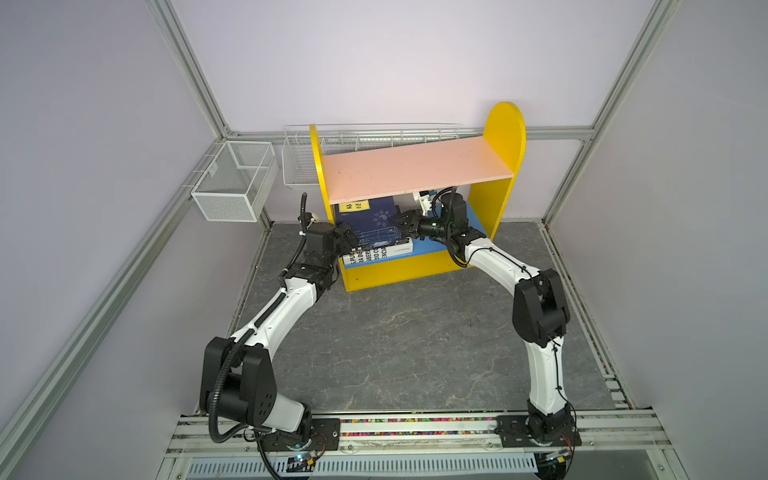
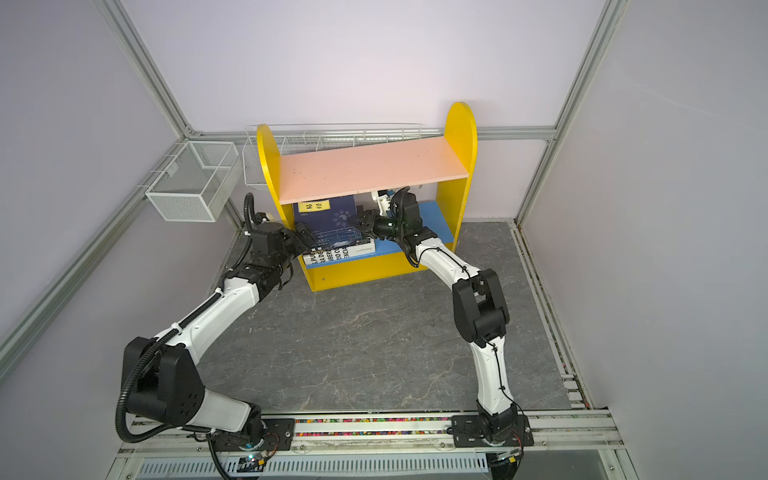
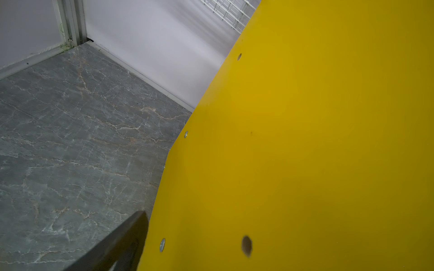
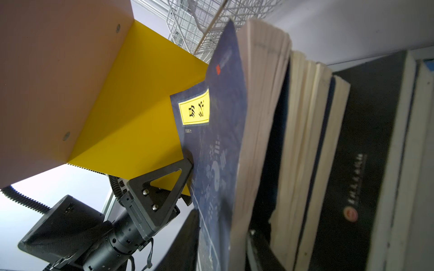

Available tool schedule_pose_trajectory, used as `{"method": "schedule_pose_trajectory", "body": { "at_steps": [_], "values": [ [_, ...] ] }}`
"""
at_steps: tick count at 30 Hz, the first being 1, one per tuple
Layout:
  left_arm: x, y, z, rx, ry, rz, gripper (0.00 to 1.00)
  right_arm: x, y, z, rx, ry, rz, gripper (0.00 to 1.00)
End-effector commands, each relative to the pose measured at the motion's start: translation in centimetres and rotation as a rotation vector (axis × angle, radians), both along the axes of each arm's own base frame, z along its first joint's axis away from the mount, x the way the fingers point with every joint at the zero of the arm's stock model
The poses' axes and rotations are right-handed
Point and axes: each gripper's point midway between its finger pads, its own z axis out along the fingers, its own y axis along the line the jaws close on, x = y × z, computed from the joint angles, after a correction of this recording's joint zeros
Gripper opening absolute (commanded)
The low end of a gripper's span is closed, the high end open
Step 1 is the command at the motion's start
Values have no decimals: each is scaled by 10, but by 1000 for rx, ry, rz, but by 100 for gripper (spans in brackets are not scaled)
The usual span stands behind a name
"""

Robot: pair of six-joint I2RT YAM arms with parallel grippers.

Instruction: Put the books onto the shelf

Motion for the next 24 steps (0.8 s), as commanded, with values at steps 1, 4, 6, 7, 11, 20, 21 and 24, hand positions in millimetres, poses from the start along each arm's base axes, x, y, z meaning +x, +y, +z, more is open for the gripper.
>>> {"method": "schedule_pose_trajectory", "body": {
  "at_steps": [1, 4, 6, 7, 11, 20, 21, 24],
  "values": [
    [-11, 13, -24, 35, 98, 49, 100, 10, -16, 29, -23, -88, -75, 38],
    [-13, 13, -21, 35, 93, 50, 100, 15, -29, 35, -80, -120, -136, 40],
    [-13, 12, -19, 31, 90, 46, 100, 17, -37, 36, -137, -141, -183, 40],
    [-13, 11, -18, 27, 86, 43, 100, 18, -42, 36, -164, -153, -203, 40],
    [-13, 6, -7, 8, 55, 15, 99, 16, -50, 40, -215, -189, -228, 40],
    [-15, -11, 51, -27, -139, -106, 99, 7, -47, 59, -193, -253, -186, 38],
    [-17, -12, 54, -28, -152, -113, 99, 6, -47, 61, -193, -259, -184, 38],
    [-25, -13, 66, -49, -200, -132, 99, -4, -47, 71, -187, -307, -157, 41]
  ]
}}
